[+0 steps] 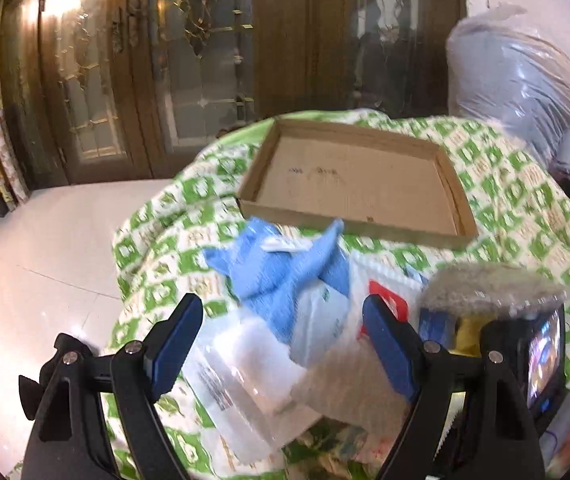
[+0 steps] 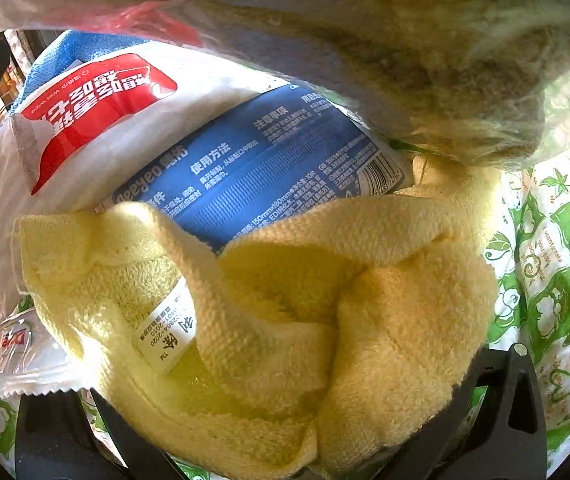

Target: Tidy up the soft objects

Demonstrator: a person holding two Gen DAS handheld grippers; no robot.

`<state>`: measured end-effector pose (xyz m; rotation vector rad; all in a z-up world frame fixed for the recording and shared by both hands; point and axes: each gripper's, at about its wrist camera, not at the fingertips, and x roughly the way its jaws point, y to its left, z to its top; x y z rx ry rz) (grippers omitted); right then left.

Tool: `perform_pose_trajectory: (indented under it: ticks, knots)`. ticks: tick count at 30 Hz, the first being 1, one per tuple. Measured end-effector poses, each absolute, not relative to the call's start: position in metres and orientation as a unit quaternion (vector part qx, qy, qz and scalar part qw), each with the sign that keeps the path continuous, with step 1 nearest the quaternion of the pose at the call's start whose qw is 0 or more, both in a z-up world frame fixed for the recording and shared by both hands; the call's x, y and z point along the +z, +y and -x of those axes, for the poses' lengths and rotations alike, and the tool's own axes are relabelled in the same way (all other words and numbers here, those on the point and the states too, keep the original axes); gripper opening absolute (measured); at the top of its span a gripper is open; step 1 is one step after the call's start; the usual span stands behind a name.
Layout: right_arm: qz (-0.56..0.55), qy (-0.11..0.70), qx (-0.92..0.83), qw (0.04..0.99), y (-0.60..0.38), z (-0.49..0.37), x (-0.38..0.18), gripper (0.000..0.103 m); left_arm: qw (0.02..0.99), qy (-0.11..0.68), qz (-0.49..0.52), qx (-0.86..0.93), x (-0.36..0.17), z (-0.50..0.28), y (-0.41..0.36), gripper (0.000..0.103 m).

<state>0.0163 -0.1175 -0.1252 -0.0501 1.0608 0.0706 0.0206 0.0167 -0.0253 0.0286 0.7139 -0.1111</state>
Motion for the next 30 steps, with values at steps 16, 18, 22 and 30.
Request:
perform_pose_trajectory:
  ticks: [16,18,22,30]
  knots:
    - [0.03,0.493,0.022,0.869,-0.107,-0.018,-0.136,0.103,0.918,0.396,0.0,-0.037,-0.038,-0.021,0.021,0.083]
    - [0.035,0.497,0.02,0.867,-0.106,-0.021,-0.137,0.103,0.919,0.392,0.0,-0.039,-0.038,-0.019,0.02,0.083]
    - [0.013,0.539,0.031,0.842,-0.119,-0.044,-0.129,0.103,0.919,0.391,0.012,-0.042,-0.037,-0.018,0.024,0.083]
    - [-0.007,0.49,0.061,0.87,-0.135,-0.048,-0.069,0.103,0.916,0.398,0.039,-0.042,-0.038,-0.022,0.031,0.083]
